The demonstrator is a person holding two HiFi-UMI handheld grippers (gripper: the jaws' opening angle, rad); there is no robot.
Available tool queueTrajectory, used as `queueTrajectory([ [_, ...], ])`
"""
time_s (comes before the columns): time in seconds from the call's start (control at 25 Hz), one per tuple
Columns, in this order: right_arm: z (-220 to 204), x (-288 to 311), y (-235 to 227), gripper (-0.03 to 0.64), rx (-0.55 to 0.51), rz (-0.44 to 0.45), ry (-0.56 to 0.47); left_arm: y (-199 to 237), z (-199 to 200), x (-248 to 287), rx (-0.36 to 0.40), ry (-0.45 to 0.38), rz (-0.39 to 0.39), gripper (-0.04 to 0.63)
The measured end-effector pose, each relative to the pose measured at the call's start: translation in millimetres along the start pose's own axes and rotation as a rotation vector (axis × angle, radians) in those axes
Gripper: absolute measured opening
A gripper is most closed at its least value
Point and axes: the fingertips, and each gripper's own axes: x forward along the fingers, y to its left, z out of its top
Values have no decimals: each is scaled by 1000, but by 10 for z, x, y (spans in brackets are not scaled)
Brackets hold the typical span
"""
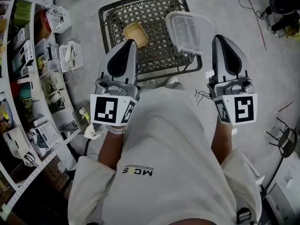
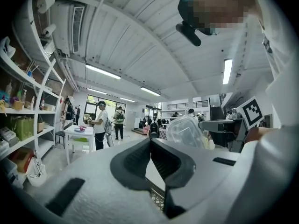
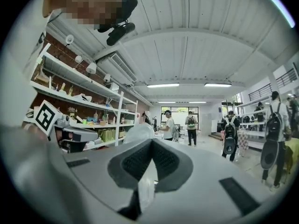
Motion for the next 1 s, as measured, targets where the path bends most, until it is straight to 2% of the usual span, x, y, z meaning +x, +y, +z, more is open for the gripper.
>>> queueTrajectory([
  [0.24, -49, -94, -32, 17, 15, -19, -9, -65, 106, -12, 16, -13, -9, 25],
  [1.0, -268, -226, -103, 17, 32, -48, 21, -249, 29, 52, 6, 12, -42, 25],
])
